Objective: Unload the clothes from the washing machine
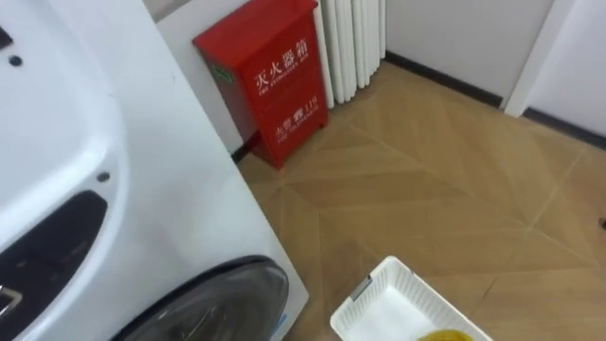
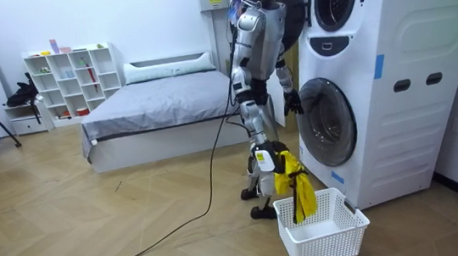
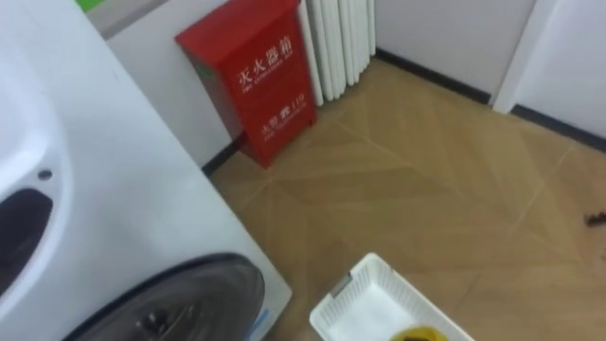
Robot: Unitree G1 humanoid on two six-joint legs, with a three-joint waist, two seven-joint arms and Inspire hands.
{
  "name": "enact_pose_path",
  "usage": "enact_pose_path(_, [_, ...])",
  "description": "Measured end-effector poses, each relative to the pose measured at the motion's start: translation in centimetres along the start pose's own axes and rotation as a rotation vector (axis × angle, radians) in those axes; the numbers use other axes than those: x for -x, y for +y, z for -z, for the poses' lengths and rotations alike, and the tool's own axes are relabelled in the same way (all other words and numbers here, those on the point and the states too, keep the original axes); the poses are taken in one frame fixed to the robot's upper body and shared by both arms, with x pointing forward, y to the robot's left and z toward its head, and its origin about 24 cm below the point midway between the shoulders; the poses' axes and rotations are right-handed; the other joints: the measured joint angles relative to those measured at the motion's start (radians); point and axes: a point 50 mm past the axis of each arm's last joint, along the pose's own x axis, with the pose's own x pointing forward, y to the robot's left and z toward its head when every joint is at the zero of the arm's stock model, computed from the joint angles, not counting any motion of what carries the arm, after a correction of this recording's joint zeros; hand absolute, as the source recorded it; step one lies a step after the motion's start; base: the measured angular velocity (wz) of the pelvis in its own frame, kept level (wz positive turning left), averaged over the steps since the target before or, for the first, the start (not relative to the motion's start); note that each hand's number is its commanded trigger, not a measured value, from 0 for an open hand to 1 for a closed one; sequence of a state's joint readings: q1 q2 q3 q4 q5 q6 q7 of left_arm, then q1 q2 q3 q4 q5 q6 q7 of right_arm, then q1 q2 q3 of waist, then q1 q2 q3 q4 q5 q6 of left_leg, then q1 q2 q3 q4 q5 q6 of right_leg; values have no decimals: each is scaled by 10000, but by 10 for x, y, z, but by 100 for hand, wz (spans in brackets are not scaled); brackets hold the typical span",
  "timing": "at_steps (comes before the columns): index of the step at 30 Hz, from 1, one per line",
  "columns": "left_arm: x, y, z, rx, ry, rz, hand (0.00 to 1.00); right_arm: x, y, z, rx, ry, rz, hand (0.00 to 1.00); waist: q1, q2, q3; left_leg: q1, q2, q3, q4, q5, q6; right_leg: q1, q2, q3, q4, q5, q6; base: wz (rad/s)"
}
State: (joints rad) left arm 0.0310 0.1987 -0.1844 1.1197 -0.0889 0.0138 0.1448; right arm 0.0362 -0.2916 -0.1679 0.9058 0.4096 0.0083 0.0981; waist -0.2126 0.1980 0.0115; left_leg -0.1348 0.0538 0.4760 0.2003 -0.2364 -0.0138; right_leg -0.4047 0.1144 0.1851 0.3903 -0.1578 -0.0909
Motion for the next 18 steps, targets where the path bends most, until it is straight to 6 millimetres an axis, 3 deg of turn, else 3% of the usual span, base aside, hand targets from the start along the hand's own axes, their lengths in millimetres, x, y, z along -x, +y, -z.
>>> enact_pose_path(1, [0, 0, 0, -10, 0, 0, 0, -1, 2, -1, 82, -30, -36, 55, -5, -30, 22, -10, -23, -8, 9, 0, 0, -61, -12, 6, 102, -50, -13, 0])
enact_pose_path(2, [0, -1, 0, -19, -9, 17, 0, -1, 2, -1, 125, -40, -31, 0, -11, -24, 18, -87, -26, -16, 22, 1, -1, -138, -12, 6, 130, -52, -14, 0])
enact_pose_path(11, [1, -8, 2, -206, -29, 319, 0, 1, -2, 19, 300, 668, 76, 0, -12, -15, 12, -321, -106, -689, 11, 37, 9, -290, -63, -85, 134, -49, -18, 4])
enact_pose_path(18, [1, -9, 3, -220, -3, 325, 0, 0, 2, 18, 337, 642, -105, 0, -22, -105, 66, -476, -129, -769, 12, 39, 12, -436, -135, -245, 225, -58, -8, 7])
